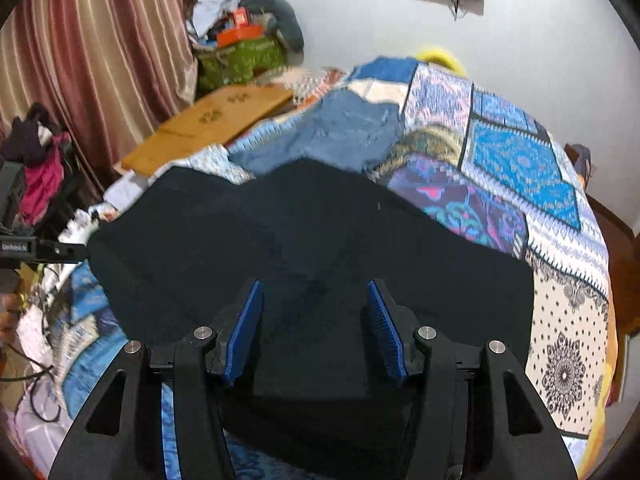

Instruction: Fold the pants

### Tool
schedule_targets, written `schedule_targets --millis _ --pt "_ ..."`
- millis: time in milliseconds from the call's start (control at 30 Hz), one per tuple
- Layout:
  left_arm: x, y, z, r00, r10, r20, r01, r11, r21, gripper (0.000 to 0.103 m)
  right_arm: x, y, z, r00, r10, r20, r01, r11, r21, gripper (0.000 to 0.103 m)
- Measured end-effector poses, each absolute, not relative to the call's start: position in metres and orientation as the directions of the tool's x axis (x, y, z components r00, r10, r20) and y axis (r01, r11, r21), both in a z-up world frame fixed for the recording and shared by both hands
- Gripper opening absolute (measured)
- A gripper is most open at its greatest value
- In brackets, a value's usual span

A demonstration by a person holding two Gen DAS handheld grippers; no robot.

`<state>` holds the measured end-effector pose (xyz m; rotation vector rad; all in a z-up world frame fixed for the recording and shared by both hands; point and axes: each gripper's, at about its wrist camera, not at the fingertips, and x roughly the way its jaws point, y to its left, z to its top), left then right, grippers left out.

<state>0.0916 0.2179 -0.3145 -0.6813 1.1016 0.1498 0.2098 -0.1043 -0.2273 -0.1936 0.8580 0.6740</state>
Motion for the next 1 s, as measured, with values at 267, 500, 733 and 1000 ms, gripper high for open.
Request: schedule_targets --millis 267,500,733,1000 --pt "0.115 0.229 -0.334 0.496 -0.302 -0.814 -0.453 0.71 -0.539 0.085 0.214 -0.106 -0.24 0.406 0.494 -0.769 -0.62 0.767 0.166 0.051" --pt "0.137 0.239 -0.351 0.499 -0.3 -0.813 -0.499 0.668 -0.552 0.083 0.213 -0.104 -0.242 0.397 0.504 -0.767 -0.621 0.763 0.18 0.051" --pt "0.144 0.24 -0.352 0.481 -0.184 -0.857 -0.537 0.711 -0.454 0.038 0.214 -0.104 -0.241 0.394 0.509 -0.765 -0.62 0.762 0.188 0.051" --pt "0.151 0.206 -0.294 0.543 0.037 -0.839 -0.436 0.867 -0.243 0.023 0.213 -0.109 -0.236 0.415 0.51 -0.753 -0.598 0.777 0.198 0.051"
